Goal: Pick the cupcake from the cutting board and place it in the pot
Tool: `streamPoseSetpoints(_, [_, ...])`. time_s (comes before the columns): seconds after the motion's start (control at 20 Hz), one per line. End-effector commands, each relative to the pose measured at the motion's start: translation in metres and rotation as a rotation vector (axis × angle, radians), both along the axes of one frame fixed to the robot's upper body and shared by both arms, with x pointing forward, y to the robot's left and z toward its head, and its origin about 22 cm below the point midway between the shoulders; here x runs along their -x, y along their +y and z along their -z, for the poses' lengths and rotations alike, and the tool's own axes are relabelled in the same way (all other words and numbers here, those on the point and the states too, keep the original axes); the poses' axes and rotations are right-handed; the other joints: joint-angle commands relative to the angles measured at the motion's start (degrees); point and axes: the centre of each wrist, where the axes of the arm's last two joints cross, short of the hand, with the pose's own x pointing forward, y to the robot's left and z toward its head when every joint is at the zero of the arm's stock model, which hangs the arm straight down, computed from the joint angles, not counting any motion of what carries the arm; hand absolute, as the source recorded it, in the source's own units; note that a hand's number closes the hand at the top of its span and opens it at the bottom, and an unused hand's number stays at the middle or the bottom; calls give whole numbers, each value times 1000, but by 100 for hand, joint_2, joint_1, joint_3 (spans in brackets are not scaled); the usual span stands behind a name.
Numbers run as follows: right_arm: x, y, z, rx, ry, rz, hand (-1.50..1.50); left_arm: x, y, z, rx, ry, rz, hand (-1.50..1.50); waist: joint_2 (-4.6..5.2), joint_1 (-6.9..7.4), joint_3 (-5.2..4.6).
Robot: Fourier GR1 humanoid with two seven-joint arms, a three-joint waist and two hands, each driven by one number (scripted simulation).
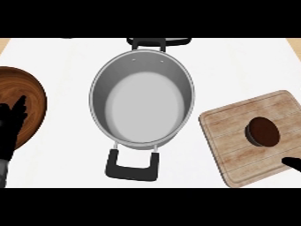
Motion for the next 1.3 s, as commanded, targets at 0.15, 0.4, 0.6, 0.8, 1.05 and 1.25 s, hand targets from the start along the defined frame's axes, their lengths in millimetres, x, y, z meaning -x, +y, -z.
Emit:
streamPoseSetpoints(0.15, [14, 11, -38, 294, 296, 37, -150, -4, -15, 11, -5, 10, 22, 0, 25, 64, -5])
streamPoseSetpoints(0.4, [12, 40, -53, 363, 491, 7, -150, -13, -8, -8, -13, -5, 47, 0, 39, 208, -1])
streamPoseSetpoints(0.6, [8, 40, -56, 387, 562, 38, -150, -20, -20, 2, 2, -7, 30, 0, 37, 142, 7])
streamPoseSetpoints(0.8, [9, 44, -38, 376, 577, 95, -150, -1, -3, 3, -2, 10, 22, 0, 27, 155, 12])
streamPoseSetpoints(1.05, [-7, 42, -24, 361, 602, 102, -150, -4, -16, -15, -7, 5, 13, 0, 29, 174, 14])
streamPoseSetpoints(1.25, [3, 48, 1, 382, 608, 100, -150, -5, -2, -9, -4, -3, 20, 0, 27, 143, 13])
